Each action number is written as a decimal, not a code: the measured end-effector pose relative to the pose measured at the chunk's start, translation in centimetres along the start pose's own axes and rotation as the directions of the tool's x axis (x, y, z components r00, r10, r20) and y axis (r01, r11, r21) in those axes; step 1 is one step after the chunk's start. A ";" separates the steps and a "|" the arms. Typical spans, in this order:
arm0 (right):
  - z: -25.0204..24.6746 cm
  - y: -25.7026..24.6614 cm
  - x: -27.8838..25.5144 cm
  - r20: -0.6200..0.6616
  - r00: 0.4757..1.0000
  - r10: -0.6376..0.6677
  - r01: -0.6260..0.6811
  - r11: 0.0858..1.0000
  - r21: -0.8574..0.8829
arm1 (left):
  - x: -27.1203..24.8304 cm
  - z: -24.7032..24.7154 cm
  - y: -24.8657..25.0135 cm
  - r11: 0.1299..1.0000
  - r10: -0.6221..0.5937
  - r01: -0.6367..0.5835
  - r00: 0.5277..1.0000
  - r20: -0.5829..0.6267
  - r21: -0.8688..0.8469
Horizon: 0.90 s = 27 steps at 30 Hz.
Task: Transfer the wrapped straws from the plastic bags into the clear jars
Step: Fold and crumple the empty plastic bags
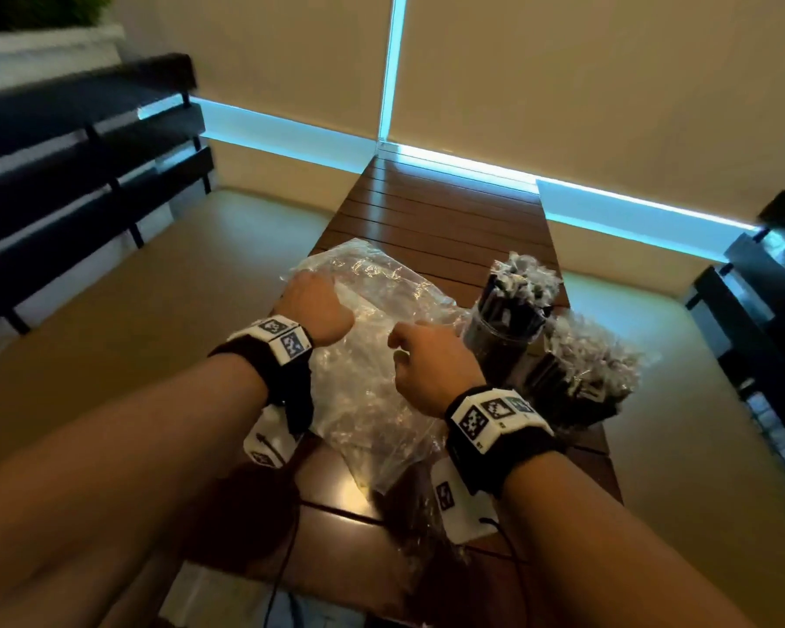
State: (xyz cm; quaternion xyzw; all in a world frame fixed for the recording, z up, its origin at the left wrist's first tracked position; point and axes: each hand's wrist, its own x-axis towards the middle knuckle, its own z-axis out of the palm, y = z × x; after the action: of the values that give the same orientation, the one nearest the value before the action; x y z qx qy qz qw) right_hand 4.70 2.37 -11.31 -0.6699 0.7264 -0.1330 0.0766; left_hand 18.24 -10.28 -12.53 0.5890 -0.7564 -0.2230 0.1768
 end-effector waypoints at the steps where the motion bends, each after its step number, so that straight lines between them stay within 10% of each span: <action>1: 1.3 -0.1 0.5 0.100 0.995 0.025 -0.023 1.000 -0.016 | 0.7 -0.5 -1.7 0.996 -0.086 0.086 0.996 -0.009 0.007; 6: 6.0 0.8 1.6 0.366 0.918 0.150 -0.142 0.989 -0.047 | 2.6 0.7 -7.2 0.939 -0.344 0.338 0.929 0.135 0.066; 12: 8.7 2.3 0.6 0.394 0.896 0.203 -0.223 0.975 0.004 | 2.9 1.6 -6.9 0.965 -0.255 0.263 0.943 0.215 -0.011; 18: 2.2 -0.4 1.6 -0.167 0.980 0.107 -0.079 0.983 0.164 | 2.0 -4.7 -1.5 0.964 -0.114 0.144 0.983 0.142 -0.221; 23: -4.9 -4.2 1.6 -0.612 0.791 0.024 0.143 0.965 0.222 | -0.3 -11.5 4.2 0.989 0.089 -0.096 0.994 -0.066 -0.111; 27: -9.0 -5.7 0.2 -0.712 0.695 -0.100 0.144 0.990 0.001 | -4.0 -13.9 6.7 0.946 0.290 -0.253 0.941 -0.176 0.204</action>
State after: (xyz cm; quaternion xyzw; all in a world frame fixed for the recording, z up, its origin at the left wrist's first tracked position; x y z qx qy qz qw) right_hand 7.46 2.57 -1.02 -0.6113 0.6495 -0.4060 -0.1991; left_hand 21.15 -6.79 2.76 0.5117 -0.8254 -0.0666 0.2289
